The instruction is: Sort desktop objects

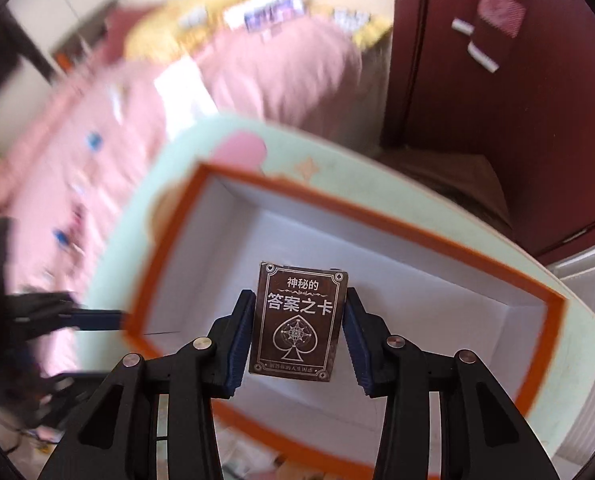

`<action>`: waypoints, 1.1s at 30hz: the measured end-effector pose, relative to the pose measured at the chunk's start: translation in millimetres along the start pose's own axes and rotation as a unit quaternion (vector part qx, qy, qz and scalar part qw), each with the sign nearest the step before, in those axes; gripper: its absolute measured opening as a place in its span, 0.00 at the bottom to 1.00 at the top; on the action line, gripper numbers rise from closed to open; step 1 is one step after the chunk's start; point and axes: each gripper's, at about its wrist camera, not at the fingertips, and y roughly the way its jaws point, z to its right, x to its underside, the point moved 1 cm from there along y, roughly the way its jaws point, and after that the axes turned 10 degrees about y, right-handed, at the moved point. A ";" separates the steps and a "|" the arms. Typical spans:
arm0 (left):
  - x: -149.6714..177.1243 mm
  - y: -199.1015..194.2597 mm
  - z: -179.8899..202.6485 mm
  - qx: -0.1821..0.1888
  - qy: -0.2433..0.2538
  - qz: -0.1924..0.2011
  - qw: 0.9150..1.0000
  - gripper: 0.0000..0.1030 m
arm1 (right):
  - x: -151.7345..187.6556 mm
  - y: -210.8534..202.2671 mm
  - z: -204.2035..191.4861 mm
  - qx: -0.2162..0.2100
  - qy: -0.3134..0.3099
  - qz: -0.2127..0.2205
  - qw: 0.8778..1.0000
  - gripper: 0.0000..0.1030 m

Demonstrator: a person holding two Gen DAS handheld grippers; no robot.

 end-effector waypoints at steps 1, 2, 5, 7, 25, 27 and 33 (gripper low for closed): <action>0.7 -1.0 1.1 0.000 0.001 0.002 1.000 0.62 | 3.5 -14.9 3.4 -0.021 0.005 0.012 1.000 0.41; 1.6 -2.6 1.4 -0.001 0.002 0.003 1.000 0.62 | 10.6 -30.3 5.8 -0.044 0.009 0.022 0.999 0.41; 5.0 -3.7 2.6 -0.004 0.002 0.007 1.000 0.62 | 33.7 -60.4 2.3 -0.098 0.017 0.035 0.994 0.41; 7.1 -1.9 2.6 -0.006 -0.002 0.010 1.000 0.62 | 56.1 -69.0 0.3 -0.123 0.028 0.033 0.991 0.41; 3.7 0.2 7.7 -0.021 -0.050 0.056 0.997 0.62 | 137.6 -16.4 -39.6 -0.096 0.012 0.016 0.995 0.44; -0.4 3.2 8.2 -0.038 -0.044 0.052 0.997 0.62 | 132.6 -36.6 -28.1 -0.118 0.017 0.047 0.992 0.45; -8.3 12.7 5.3 -0.045 -0.036 0.034 0.998 0.62 | 109.0 -86.4 56.3 -0.071 0.135 0.189 0.970 0.66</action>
